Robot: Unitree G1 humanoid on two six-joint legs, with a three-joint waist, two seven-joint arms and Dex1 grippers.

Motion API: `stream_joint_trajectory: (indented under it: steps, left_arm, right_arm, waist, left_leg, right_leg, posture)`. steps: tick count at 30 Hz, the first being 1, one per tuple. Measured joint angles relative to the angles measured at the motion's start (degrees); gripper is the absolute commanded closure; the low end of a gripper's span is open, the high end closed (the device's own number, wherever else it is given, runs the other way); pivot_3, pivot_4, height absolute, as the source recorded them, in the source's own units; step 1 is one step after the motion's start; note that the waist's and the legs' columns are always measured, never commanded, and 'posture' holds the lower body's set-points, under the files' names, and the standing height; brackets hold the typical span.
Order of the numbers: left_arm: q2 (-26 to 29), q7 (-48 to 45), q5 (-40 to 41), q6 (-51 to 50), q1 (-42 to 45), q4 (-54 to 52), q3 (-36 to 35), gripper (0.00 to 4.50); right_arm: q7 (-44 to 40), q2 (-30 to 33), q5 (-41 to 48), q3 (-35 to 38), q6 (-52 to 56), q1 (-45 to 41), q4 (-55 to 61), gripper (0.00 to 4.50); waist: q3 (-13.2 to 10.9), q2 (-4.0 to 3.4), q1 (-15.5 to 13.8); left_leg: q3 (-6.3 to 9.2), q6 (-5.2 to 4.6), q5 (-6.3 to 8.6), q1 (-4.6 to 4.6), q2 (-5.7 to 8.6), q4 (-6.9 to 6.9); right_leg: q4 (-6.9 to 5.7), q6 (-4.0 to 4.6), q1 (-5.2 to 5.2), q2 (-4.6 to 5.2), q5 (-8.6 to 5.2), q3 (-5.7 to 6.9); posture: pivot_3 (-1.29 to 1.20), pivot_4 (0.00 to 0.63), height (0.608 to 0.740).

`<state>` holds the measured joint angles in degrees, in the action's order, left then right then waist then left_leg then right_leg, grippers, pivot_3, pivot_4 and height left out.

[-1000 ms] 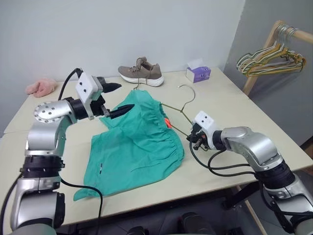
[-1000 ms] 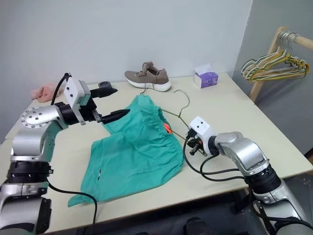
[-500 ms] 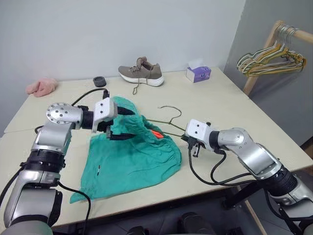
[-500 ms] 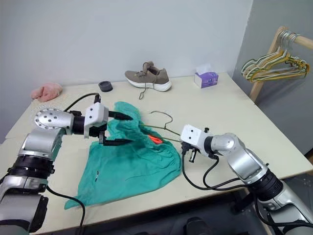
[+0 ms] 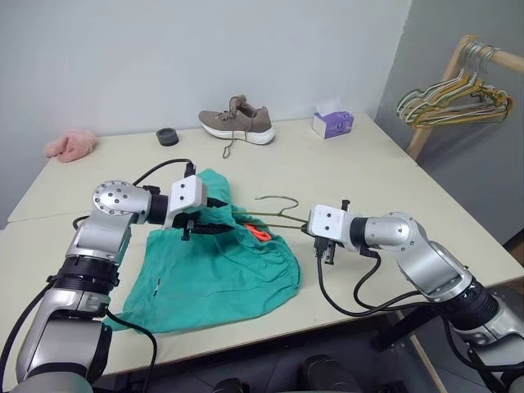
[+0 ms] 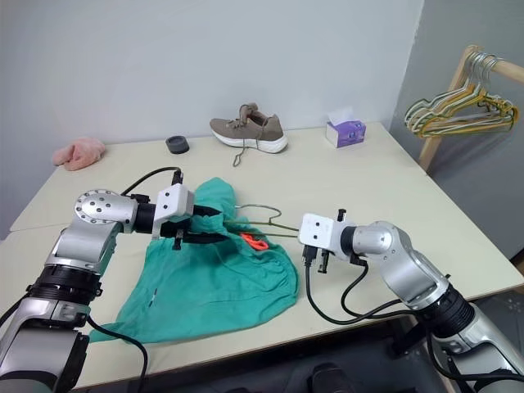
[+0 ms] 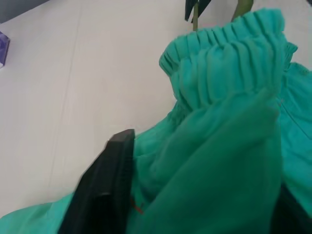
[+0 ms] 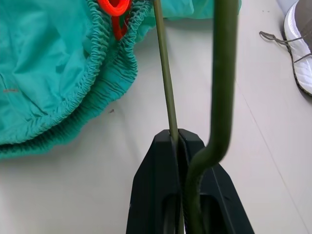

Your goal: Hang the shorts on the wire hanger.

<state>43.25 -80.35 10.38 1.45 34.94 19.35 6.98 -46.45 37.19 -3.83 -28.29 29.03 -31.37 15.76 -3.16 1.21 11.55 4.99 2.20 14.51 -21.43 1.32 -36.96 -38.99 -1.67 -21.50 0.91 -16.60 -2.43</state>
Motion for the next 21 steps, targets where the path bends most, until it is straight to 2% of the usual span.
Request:
stream_joint_trajectory:
  steps: [4,8,13,21]
  left_arm:
    - [-0.3,-0.7,0.0,-1.2,-1.5,-2.1,0.1,4.3]
    - [-0.4,-1.6,0.0,-1.6,-1.9,-3.7,0.5,4.44]
    - [-0.8,-1.6,0.0,-3.0,-2.1,-4.5,0.6,4.47]
    - [-1.6,-1.2,1.0,-7.6,-2.2,-5.3,0.5,4.5]
  right_arm:
    - [-1.6,-0.1,-1.5,0.1,-0.5,0.0,-0.5,4.5]
    - [-4.5,1.0,-1.6,0.5,-1.9,0.0,-0.6,4.5]
    - [-7.0,2.7,-1.7,1.6,-5.5,0.3,-0.6,3.08]
    - [-11.8,9.5,-0.3,6.5,-10.2,1.3,-1.0,0.2]
  waist:
    - [0.0,0.01,-0.1]
    - [0.0,0.01,-0.1]
    - [0.0,0.01,-0.1]
    - [0.0,0.01,0.0]
  left_leg:
    - [0.02,0.0,0.0,0.0,0.0,-0.03]
    - [0.02,0.0,0.0,0.02,0.02,-0.03]
    - [0.02,0.0,0.0,0.03,0.02,-0.03]
    - [0.01,0.0,0.0,0.04,0.04,-0.04]
  right_leg:
    - [-0.01,0.0,0.01,0.0,0.0,0.01]
    - [-0.01,0.0,0.04,0.02,0.0,0.02]
    - [-0.01,0.0,0.06,0.02,0.0,0.03]
    - [-0.01,0.0,0.09,0.03,0.0,0.03]
  posture:
    - [-0.22,0.0,0.74]
    - [-0.22,0.0,0.74]
    - [-0.23,0.0,0.74]
    - [-0.24,0.0,0.74]
